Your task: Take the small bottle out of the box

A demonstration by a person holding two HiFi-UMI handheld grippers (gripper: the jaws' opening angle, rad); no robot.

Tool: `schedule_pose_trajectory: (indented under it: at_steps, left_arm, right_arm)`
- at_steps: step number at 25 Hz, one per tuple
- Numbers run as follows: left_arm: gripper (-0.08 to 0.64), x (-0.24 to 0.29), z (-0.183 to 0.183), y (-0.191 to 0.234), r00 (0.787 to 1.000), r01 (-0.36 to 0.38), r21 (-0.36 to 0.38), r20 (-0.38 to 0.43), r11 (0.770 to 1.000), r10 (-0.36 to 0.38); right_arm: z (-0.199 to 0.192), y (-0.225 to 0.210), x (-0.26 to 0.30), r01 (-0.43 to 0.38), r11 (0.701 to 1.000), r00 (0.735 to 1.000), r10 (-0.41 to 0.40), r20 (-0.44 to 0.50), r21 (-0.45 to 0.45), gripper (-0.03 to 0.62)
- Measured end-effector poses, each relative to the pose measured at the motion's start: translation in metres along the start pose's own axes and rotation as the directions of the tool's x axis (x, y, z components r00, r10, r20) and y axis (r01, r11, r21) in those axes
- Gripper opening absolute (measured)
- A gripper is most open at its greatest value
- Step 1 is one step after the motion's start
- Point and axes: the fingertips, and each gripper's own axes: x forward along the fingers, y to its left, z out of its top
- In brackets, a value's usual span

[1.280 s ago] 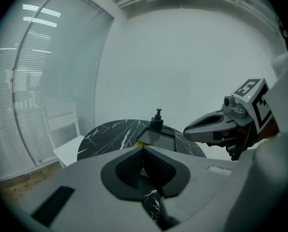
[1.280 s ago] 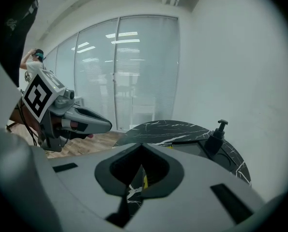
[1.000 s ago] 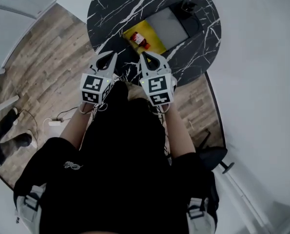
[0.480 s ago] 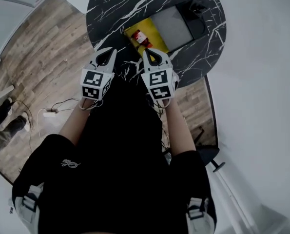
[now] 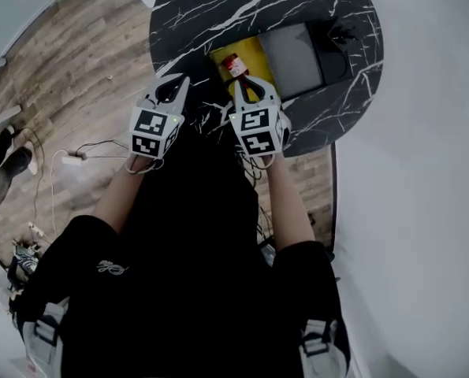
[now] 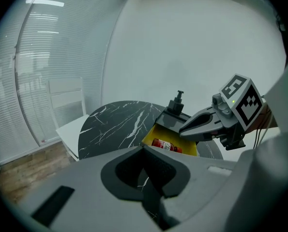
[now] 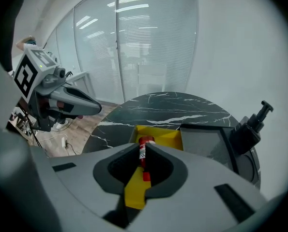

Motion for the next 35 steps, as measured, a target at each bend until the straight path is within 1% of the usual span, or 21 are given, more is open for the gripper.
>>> schedule_pose_trajectory:
  at_steps: [1, 2, 5, 12, 17, 23, 26, 30, 35]
  left_arm:
    - [-0.002, 0.002, -0.002, 0.001, 1.000, -0.006, -0.007, -0.004, 1.000, 0.006]
    - [-0.002, 0.003, -0.004, 0.002, 1.000, -0.011, -0.013, -0.009, 1.000, 0.011]
    - [-0.002, 0.005, -0.011, 0.003, 0.999, -0.025, -0.029, -0.022, 0.999, 0.024]
    - [-0.002, 0.008, -0.024, 0.009, 0.997, -0.067, -0.078, -0.042, 0.995, 0.064]
    - [-0.002, 0.007, -0.023, 0.013, 0.996, -0.082, -0.087, -0.043, 0.993, 0.079]
    - [-0.002, 0.005, -0.023, 0.017, 0.995, -0.096, -0.109, -0.041, 0.989, 0.092]
    - [-0.002, 0.004, -0.026, 0.019, 0.994, -0.103, -0.121, -0.043, 0.987, 0.099]
    - [-0.002, 0.002, -0.029, 0.021, 0.993, -0.113, -0.125, -0.046, 0.986, 0.108]
    - [-0.002, -0.003, -0.033, 0.024, 0.992, -0.123, -0.136, -0.046, 0.983, 0.118]
  right_arm:
    - [-0.002, -0.001, 0.003, -0.007, 1.000, 1.000, 0.006, -0.011, -0.007, 0.044]
    - [-0.004, -0.002, 0.007, -0.013, 1.000, 1.000, 0.012, -0.022, -0.015, 0.057]
    - [-0.011, -0.003, 0.016, -0.034, 0.999, 0.998, 0.032, -0.053, -0.034, 0.058]
    - [-0.013, -0.006, 0.035, -0.068, 0.996, 0.993, 0.062, -0.099, -0.063, 0.092]
    - [-0.015, -0.009, 0.046, -0.086, 0.994, 0.987, 0.075, -0.142, -0.069, 0.119]
    - [-0.024, -0.013, 0.060, -0.098, 0.992, 0.974, 0.078, -0.213, -0.085, 0.137]
    - [-0.024, -0.011, 0.065, -0.113, 0.989, 0.968, 0.088, -0.234, -0.097, 0.148]
    - [-0.028, -0.003, 0.071, -0.150, 0.984, 0.957, 0.121, -0.264, -0.091, 0.170]
    - [-0.030, -0.001, 0.076, -0.157, 0.984, 0.949, 0.127, -0.289, -0.084, 0.178]
